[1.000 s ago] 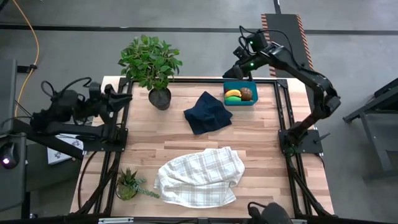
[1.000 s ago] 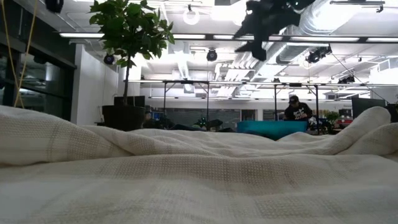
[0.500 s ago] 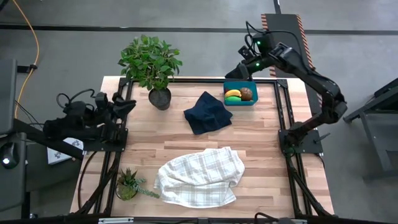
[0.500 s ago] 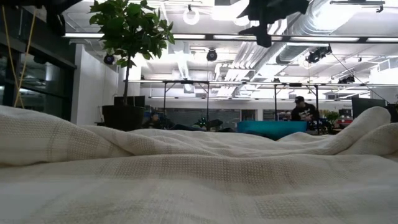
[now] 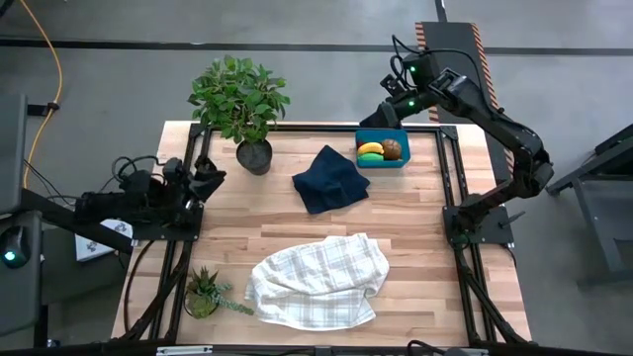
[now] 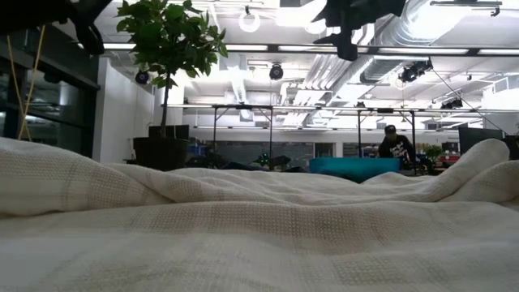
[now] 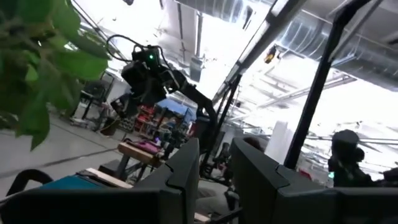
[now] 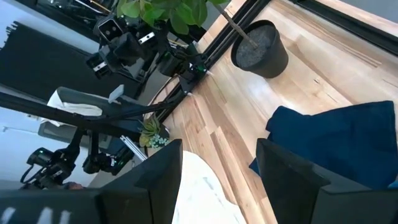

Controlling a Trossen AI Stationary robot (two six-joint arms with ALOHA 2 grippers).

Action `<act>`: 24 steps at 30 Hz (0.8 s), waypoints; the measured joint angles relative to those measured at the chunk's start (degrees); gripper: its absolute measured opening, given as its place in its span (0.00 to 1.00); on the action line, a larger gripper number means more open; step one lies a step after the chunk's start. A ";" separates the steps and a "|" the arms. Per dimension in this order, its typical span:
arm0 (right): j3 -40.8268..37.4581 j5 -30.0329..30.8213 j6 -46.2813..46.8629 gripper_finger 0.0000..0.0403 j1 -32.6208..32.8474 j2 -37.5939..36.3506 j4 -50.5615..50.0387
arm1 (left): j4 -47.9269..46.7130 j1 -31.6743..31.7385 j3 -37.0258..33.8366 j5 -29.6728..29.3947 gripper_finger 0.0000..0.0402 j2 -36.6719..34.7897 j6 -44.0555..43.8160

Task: Pick and placing Produce into tupperware
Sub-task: Return to Home Position

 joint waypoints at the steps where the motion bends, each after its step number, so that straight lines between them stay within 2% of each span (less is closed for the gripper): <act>1: 0.00 0.00 0.03 0.49 0.02 0.00 -0.12 | 0.88 0.00 -0.68 0.07 0.21 0.04 0.03; 14: 0.00 0.00 0.27 0.49 4.07 0.02 -0.48 | 10.90 0.02 -9.08 -0.02 0.21 0.02 -1.59; 20: 0.00 0.00 1.62 0.49 4.63 0.04 -0.47 | 3.16 0.02 -9.02 0.51 0.21 0.05 -4.17; 24: 0.00 0.02 3.42 0.49 4.61 0.04 -0.45 | -2.74 0.02 -9.02 3.40 0.21 0.05 -6.51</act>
